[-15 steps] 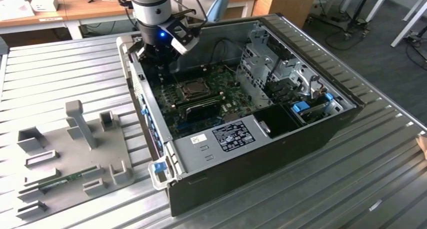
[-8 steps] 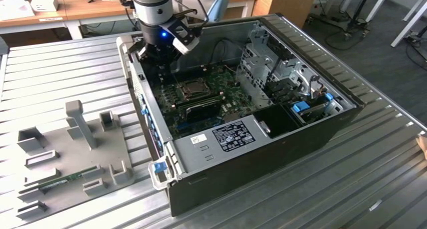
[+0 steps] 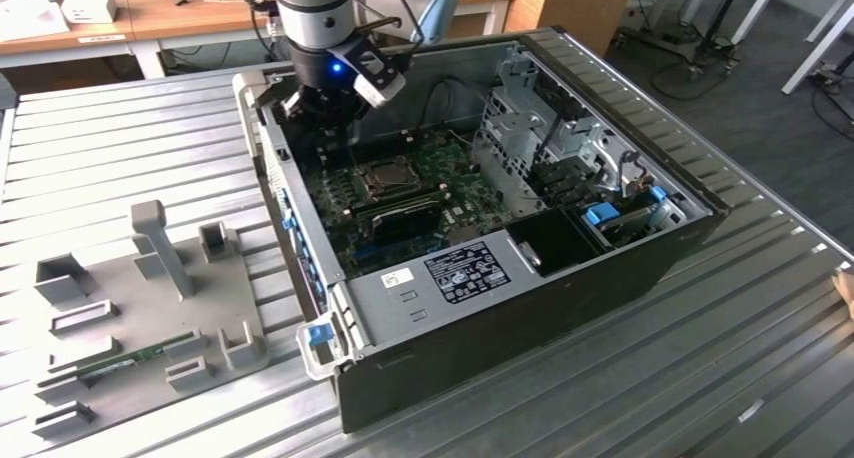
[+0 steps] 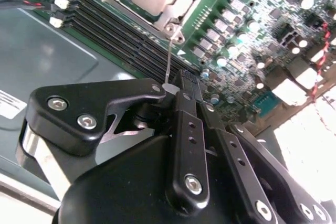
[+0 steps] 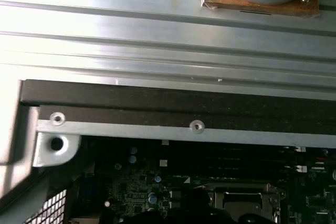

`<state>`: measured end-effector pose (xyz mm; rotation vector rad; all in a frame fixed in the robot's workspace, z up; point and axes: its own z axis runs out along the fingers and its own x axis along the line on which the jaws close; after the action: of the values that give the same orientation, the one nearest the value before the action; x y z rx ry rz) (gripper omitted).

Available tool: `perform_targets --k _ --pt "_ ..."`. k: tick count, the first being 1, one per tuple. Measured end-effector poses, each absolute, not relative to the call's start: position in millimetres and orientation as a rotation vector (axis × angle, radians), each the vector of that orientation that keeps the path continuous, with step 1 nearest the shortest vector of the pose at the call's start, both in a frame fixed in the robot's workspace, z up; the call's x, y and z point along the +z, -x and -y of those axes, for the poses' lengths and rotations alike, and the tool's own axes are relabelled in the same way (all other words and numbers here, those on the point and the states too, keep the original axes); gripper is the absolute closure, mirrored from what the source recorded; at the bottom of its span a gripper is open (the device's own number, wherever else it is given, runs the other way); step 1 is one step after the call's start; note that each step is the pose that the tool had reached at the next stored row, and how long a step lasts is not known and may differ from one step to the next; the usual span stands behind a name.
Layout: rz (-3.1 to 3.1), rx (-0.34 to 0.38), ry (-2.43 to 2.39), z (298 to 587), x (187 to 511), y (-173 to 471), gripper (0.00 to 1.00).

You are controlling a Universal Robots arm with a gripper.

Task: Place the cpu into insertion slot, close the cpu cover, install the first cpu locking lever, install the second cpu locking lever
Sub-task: 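Install the first cpu locking lever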

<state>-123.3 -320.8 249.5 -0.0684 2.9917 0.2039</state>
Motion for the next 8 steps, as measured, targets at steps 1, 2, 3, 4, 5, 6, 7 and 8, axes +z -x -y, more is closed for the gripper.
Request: perform_targets --k 1,2,3,4,5,6,7,8 --pt "-2.992 0.205 0.068 321 250 121 0.90" --pt "-2.991 0.206 0.068 321 250 118 0.90" --pt "-2.991 0.207 0.068 321 250 116 0.90" --pt "-2.991 0.207 0.068 321 250 113 0.90" --pt "-2.991 0.208 0.068 321 250 111 0.90" --pt "-2.991 0.208 0.068 322 250 108 0.90" --pt "-2.991 0.208 0.068 322 250 106 0.90" --pt "-2.991 0.208 0.068 322 250 103 0.90"
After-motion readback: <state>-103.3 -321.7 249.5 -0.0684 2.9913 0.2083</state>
